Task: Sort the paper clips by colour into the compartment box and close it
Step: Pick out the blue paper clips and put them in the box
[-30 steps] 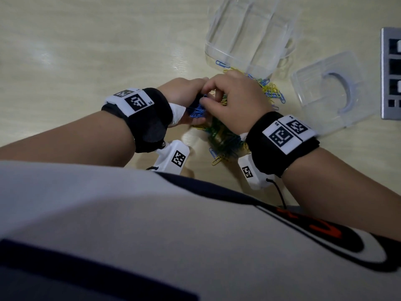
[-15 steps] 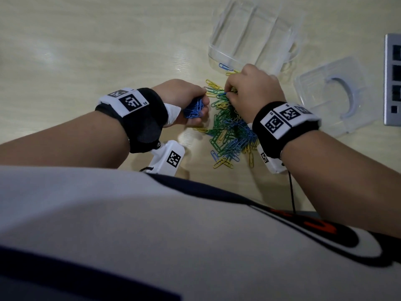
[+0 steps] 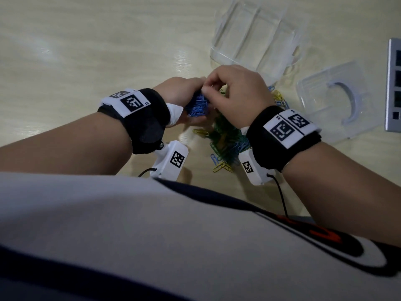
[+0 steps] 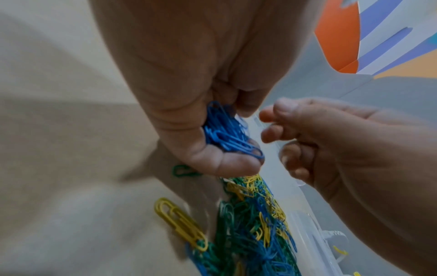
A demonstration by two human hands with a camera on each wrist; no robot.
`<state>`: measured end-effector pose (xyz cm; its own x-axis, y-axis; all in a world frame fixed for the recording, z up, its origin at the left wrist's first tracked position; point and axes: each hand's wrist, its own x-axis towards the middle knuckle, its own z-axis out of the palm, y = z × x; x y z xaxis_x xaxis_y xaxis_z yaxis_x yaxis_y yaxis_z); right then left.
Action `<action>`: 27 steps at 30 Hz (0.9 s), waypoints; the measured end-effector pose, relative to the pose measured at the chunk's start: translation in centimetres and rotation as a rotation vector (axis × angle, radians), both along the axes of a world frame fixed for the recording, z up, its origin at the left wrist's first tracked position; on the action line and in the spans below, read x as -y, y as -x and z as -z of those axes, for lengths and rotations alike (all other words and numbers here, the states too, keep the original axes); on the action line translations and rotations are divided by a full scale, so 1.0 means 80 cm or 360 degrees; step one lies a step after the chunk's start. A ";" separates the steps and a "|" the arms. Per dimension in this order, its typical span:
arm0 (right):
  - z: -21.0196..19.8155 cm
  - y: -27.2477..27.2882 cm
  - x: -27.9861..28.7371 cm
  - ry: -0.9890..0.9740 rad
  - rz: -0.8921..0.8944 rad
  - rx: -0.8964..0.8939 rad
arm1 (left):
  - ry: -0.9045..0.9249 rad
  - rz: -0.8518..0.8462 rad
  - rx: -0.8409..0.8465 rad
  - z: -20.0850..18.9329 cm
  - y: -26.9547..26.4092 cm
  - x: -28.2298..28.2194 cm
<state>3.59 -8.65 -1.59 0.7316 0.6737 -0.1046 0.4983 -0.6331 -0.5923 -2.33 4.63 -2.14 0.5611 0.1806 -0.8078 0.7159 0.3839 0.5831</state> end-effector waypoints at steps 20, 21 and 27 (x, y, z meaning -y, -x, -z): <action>0.021 -0.053 -0.025 0.1018 -0.0099 0.0387 | 0.0006 0.0226 -0.0011 0.000 0.000 0.002; 0.021 -0.052 -0.024 0.1025 -0.0105 0.0360 | -0.0005 0.0219 -0.0010 0.001 0.000 0.003; -0.001 -0.034 -0.011 0.0638 -0.0205 0.0173 | -0.0037 0.0153 -0.0029 0.003 -0.001 0.007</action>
